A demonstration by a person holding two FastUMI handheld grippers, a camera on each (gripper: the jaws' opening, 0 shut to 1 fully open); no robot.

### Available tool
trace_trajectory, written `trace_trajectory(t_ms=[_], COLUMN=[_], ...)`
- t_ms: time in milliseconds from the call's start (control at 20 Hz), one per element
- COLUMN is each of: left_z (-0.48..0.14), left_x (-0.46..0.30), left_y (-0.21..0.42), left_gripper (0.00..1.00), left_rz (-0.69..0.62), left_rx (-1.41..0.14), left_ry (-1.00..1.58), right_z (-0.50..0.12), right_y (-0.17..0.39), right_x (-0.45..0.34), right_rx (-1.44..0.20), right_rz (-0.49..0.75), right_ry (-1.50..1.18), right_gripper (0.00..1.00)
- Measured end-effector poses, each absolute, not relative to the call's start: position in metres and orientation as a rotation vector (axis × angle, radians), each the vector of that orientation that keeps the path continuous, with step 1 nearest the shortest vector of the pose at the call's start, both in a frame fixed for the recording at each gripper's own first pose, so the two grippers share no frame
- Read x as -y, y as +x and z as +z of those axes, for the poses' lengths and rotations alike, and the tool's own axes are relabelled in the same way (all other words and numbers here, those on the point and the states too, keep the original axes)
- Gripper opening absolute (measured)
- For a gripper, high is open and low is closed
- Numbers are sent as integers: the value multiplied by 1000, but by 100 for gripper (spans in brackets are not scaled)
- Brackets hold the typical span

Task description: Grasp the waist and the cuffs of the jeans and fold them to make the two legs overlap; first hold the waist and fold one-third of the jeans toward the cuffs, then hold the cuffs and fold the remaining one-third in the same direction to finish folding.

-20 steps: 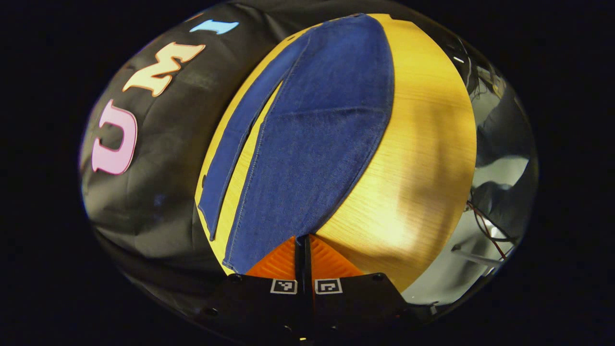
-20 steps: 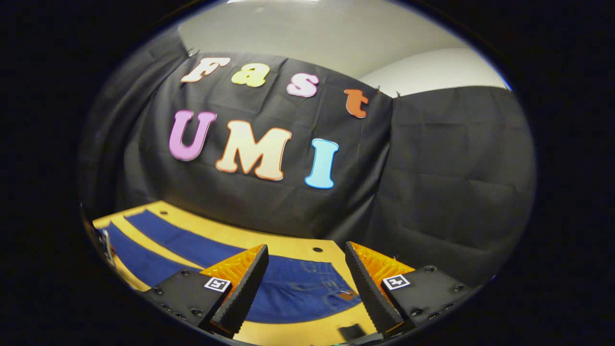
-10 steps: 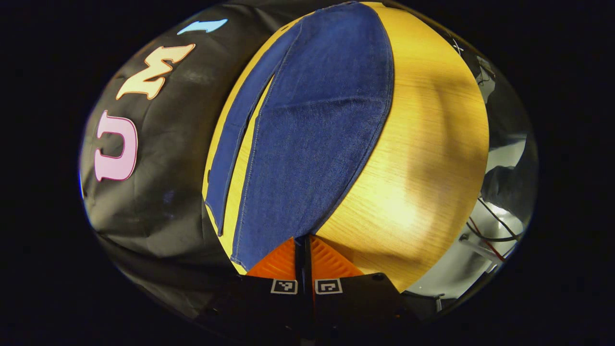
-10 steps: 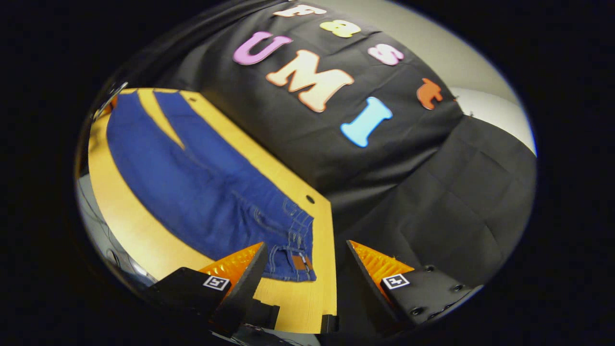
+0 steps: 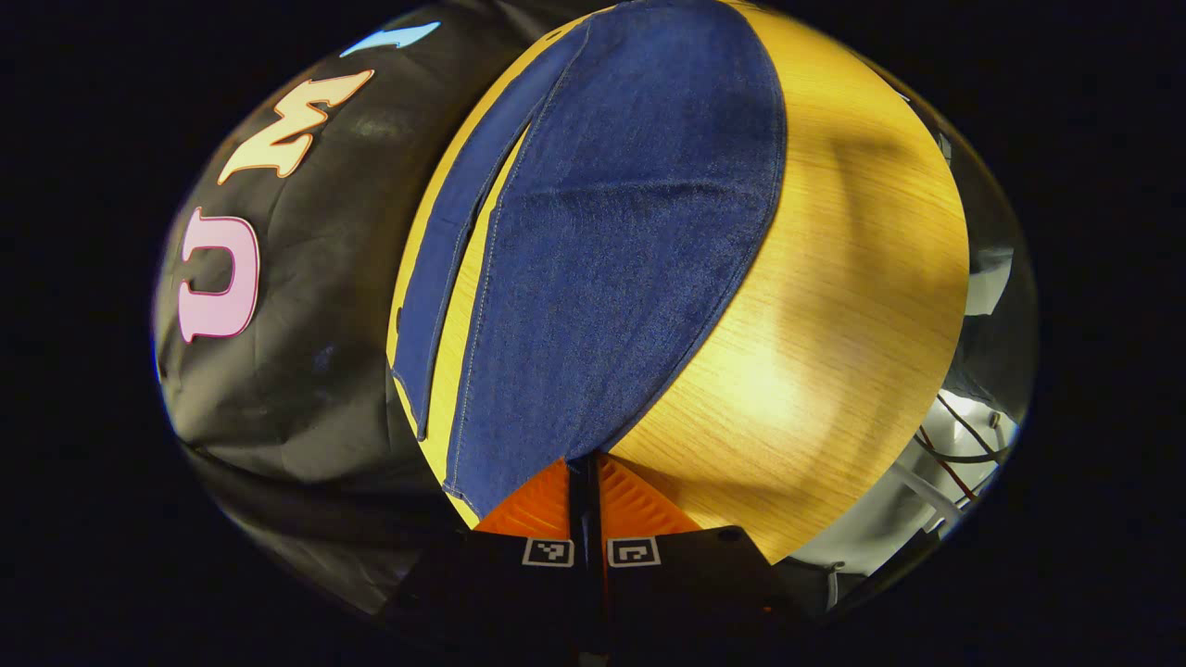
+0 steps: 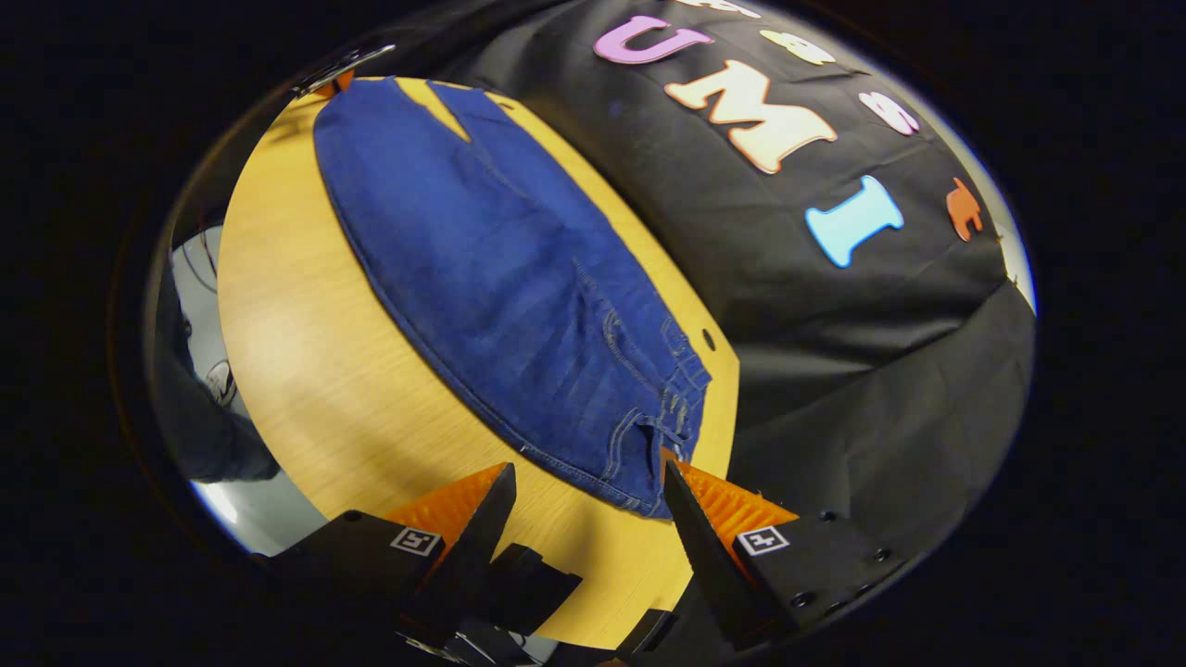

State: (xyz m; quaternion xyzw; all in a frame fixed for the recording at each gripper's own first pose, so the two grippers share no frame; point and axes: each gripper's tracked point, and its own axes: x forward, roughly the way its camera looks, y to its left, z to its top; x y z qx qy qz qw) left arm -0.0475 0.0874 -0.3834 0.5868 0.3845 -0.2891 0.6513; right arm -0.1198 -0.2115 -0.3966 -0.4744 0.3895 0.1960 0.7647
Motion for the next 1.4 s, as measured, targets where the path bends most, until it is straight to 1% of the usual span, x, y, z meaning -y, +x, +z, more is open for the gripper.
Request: trace_trajectory(t_ms=[150, 200, 300, 350, 400, 450, 500, 550, 600, 650, 800, 850, 900, 950, 1000, 1050, 1150, 1250, 1400], left_z=[-383, -383, -384, -384, -384, -384, -384, -384, -384, -384, -384, -383, -383, -383, -384, -383, -382, -375, -348], left_x=[-87, -87, -87, -87, -87, -87, -87, -88, -87, -87, -87, -87, -87, -87, -88, -88, -88, -88, -89], left_y=[-47, -46, -45, -46, -45, -45, -44, -44, -44, -44, -44, -44, -43, -43, -43, -43, -40, -33, -11], left_gripper=[0, 0, 0, 0, 0, 0, 0, 0, 0, 0, 0, 0, 0, 0, 0, 0, 0, 0, 0], left_rz=[-647, -645, -643, -641, -638, -634, -631, -628, -629, -626, -623, -624, -623, -623, -621, -617, -595, -559, -492], left_rx=[-881, -882, -884, -886, -889, -891, -891, -892, -891, -893, -885, -878, -874, -870, -869, -870, -878, -846, -796], left_ry=[1332, 1336, 1340, 1337, 1333, 1331, 1331, 1332, 1330, 1327, 1335, 1342, 1348, 1350, 1344, 1326, 1282, 1267, 1231], right_z=[-411, -413, -421, -423, -426, -429, -434, -438, -442, -447, -454, -453, -454, -447, -450, -447, -441, -431, -405], right_y=[-115, -111, -103, -98, -94, -92, -89, -87, -87, -87, -93, -91, -87, -86, -84, -82, -80, -70, -47], right_x=[205, 203, 206, 205, 205, 204, 204, 203, 203, 201, 200, 199, 201, 200, 201, 198, 197, 195, 188], right_rx=[-843, -830, -829, -827, -828, -838, -843, -844, -845, -855, -906, -916, -926, -917, -913, -899, -883, -867, -825], right_rz=[516, 535, 552, 565, 572, 578, 588, 597, 607, 619, 633, 629, 615, 593, 579, 573, 550, 518, 451], right_ry=[-1113, -1141, -1182, -1199, -1212, -1222, -1232, -1247, -1260, -1266, -1250, -1239, -1223, -1209, -1209, -1216, -1213, -1192, -1169], right_gripper=[100, 97, 95, 89, 89, 83, 81, 76, 67, 55, 29, 7, 15, 11, 4, 5, 2, 3, 2])
